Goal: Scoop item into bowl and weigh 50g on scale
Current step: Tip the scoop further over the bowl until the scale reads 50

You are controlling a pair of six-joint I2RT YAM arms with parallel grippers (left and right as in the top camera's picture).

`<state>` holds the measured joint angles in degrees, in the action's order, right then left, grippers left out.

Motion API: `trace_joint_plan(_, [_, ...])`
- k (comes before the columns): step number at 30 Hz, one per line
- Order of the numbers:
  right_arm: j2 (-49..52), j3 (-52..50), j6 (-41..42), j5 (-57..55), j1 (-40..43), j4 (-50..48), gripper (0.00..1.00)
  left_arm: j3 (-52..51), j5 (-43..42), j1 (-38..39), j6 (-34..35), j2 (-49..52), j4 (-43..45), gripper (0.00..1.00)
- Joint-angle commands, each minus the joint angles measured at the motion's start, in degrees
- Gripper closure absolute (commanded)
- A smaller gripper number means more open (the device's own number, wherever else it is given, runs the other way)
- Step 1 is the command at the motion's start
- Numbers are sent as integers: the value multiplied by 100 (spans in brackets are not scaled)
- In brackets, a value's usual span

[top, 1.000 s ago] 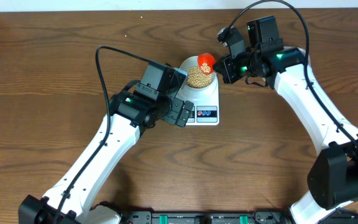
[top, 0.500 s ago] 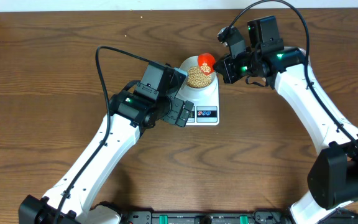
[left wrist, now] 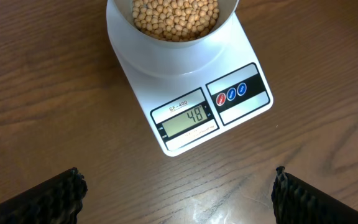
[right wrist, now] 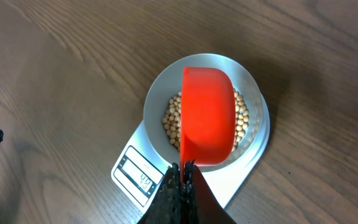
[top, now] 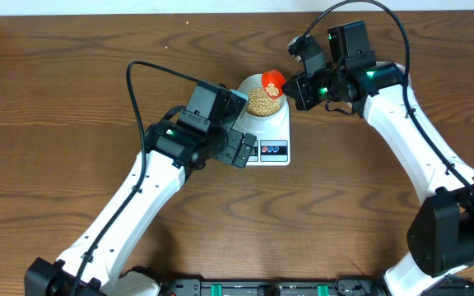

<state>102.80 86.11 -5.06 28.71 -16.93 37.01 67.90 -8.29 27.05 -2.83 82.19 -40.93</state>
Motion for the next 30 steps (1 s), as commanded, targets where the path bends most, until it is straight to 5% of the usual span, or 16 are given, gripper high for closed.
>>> trace_joint_plan(1, [-122, 101, -144, 79, 33, -11, 99, -15, -22, -13, -13, -22, -20, 2])
trace_joint_plan(30, [-122, 98, -1792, -98, 33, 74, 99, -15, -22, -13, -13, -22, -20, 2])
